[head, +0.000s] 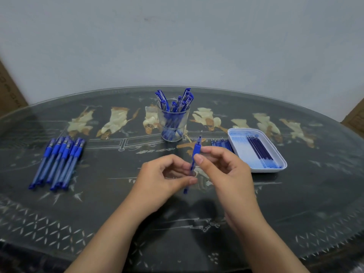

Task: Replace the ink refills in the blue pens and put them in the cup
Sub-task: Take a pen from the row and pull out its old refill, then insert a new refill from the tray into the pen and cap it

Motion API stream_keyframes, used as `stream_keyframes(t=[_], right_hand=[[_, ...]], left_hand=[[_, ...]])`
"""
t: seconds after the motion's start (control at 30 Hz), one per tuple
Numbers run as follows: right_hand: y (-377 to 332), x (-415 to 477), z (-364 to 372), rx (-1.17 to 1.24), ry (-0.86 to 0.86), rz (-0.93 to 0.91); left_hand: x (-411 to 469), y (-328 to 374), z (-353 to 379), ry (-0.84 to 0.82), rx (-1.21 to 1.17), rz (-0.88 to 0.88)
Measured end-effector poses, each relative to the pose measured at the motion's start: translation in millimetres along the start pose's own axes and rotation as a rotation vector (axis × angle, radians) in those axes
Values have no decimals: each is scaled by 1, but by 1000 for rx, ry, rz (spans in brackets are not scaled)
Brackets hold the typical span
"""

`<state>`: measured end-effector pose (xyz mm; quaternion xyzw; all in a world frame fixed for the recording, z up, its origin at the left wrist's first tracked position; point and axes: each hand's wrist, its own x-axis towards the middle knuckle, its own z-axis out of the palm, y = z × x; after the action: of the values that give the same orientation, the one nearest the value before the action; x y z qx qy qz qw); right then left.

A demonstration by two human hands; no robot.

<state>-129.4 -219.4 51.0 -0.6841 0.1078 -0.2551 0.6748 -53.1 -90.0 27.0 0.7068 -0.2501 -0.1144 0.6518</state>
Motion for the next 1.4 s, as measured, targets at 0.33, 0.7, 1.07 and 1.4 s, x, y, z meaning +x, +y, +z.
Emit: stream_keyframes(t=[0.33,0.7,1.07,1.4], right_hand=[[-11,9,-19,242,148,-18],[-23,11,-20,323,227,-32],[-24,26,-38,325,640,-133],[-13,88,-49,-51,363,19]], left_hand=[[-3,4,-13,-23,241,23],[-6,7,-14,-30,274,65],[-5,5,-17,-5,290,85],[0,-7,-46,310,213,2]])
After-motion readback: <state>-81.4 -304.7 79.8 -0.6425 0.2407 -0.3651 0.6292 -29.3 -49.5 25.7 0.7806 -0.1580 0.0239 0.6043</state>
